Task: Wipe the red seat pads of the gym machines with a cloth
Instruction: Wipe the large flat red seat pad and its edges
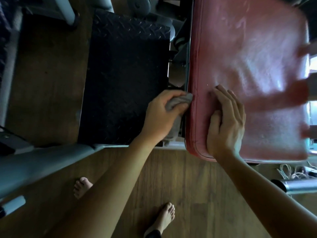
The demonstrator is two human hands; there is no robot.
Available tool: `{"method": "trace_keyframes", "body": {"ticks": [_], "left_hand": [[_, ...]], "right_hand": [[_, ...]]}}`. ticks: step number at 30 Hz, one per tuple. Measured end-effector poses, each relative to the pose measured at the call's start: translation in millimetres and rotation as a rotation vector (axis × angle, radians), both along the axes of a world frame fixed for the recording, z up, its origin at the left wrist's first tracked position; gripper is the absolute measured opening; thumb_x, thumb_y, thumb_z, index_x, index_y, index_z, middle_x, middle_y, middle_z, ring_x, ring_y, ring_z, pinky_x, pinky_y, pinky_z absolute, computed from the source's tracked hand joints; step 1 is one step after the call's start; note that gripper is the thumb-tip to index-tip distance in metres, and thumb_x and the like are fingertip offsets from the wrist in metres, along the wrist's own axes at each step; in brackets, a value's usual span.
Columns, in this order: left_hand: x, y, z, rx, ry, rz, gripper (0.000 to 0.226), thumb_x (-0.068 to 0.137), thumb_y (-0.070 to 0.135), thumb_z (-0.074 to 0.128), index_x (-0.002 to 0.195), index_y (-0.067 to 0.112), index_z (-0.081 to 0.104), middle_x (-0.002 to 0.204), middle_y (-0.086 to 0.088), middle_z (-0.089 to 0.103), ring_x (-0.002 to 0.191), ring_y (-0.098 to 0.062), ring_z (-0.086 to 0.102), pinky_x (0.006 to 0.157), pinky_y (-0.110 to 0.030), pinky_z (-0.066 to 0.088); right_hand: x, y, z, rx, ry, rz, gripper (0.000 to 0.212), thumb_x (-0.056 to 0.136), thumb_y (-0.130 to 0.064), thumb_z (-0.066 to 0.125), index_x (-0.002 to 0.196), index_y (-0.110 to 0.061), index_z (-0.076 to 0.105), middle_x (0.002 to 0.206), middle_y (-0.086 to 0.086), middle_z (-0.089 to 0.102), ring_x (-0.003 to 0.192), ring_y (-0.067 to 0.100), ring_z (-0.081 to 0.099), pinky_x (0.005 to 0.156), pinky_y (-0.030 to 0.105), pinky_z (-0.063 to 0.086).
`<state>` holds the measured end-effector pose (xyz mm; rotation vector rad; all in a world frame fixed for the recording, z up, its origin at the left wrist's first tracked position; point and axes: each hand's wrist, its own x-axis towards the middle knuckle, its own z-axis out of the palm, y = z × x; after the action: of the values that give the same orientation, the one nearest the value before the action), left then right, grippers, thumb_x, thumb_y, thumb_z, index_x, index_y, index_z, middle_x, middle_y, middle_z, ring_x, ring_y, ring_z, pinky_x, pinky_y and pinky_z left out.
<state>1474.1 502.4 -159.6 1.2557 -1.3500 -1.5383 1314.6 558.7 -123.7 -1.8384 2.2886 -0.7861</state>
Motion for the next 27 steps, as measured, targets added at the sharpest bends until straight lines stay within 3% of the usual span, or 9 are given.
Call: {"method": "trace_keyframes", "body": {"ticks": [4,11,17,21,27], "left_hand": [[12.9,29.6,2.5,0.008,0.012,-0.084,0.025,0.090,0.009,0.072,0.110,0.025,0.069,0.110,0.012,0.069,0.107,-0.001,0.066,0.097,-0.020,0.051],[0.2,-14.6,-4.3,-0.069,-0.053,-0.032,0.025,0.092,0.013,0.071,0.117,0.015,0.069,0.116,0.004,0.069,0.108,-0.002,0.065,0.096,-0.018,0.050],[15.1,33.4,2.0,-0.097,-0.060,-0.097,0.024,0.090,0.010,0.072,0.112,0.019,0.069,0.111,0.007,0.068,0.105,-0.002,0.066,0.095,-0.019,0.051],[16.5,94.2,11.8,-0.101,-0.014,-0.038,0.021,0.087,0.004,0.074,0.107,0.007,0.072,0.108,0.001,0.070,0.104,-0.011,0.068,0.094,-0.027,0.054],[1.0,86.0,7.8,-0.126,-0.096,0.144,0.022,0.086,0.010,0.076,0.108,0.013,0.073,0.106,0.004,0.072,0.100,-0.009,0.070,0.092,-0.040,0.058]], "right_hand": [[-1.5,0.2,-0.3,-0.013,0.002,0.015,0.053,0.089,-0.006,0.043,0.139,-0.016,0.057,0.147,-0.004,0.054,0.141,0.021,0.041,0.115,0.041,0.033],[-2.5,0.0,-1.7,-0.027,-0.018,0.001,0.053,0.088,0.000,0.046,0.137,-0.016,0.059,0.144,-0.005,0.056,0.139,0.019,0.043,0.114,0.041,0.034],[-1.3,1.0,2.4,0.011,-0.069,-0.032,0.053,0.089,-0.010,0.044,0.139,-0.021,0.058,0.145,-0.010,0.054,0.138,0.014,0.040,0.113,0.045,0.036],[0.1,2.6,4.0,0.016,-0.109,-0.016,0.053,0.089,-0.009,0.042,0.140,-0.020,0.056,0.146,-0.007,0.054,0.140,0.016,0.039,0.116,0.041,0.033],[-5.1,1.8,3.3,-0.013,-0.213,-0.044,0.048,0.093,-0.004,0.045,0.137,-0.015,0.058,0.134,0.001,0.062,0.132,0.022,0.050,0.109,0.035,0.040]]}}
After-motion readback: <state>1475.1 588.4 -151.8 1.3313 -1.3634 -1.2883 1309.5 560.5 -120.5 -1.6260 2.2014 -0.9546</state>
